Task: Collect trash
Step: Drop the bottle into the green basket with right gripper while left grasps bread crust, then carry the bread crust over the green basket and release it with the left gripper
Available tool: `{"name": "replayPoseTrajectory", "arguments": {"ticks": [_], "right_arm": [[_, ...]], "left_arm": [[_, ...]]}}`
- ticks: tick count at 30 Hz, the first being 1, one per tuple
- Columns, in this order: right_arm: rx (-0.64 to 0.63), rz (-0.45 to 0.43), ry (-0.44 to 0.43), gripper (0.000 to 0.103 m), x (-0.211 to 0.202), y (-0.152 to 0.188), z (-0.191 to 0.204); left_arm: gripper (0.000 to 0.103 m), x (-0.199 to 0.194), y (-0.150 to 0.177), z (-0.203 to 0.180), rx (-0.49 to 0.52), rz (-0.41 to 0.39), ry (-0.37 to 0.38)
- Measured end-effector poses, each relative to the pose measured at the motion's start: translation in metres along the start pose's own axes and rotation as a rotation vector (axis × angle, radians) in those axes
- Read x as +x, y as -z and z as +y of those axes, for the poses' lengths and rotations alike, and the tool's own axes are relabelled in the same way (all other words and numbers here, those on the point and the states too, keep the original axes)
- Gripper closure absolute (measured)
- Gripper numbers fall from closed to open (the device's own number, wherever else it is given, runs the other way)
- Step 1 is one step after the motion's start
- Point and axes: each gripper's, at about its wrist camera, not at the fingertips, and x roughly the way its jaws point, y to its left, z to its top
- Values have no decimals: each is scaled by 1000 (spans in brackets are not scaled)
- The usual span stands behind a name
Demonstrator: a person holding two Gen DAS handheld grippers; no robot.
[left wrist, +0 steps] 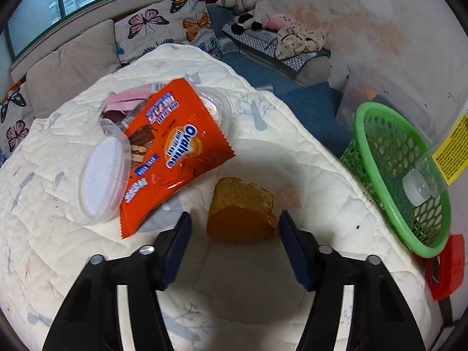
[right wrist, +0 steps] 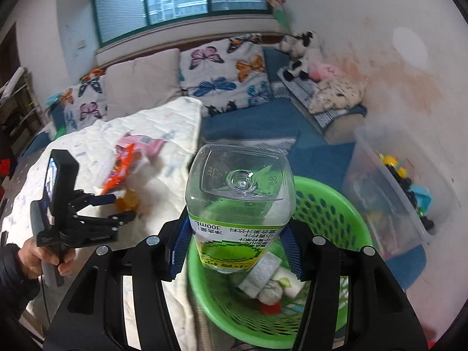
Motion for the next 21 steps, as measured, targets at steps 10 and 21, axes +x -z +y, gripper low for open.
{"name": "replayPoseTrajectory", "arguments": {"ticks": [10, 21], "right_arm": [[44, 62, 71, 47, 19, 15, -27], [101, 66, 123, 27, 16, 25, -50]], "left_arm": [[70, -6, -2, 1, 4, -30, 5], [81, -32, 0, -11, 17, -52, 77]]}}
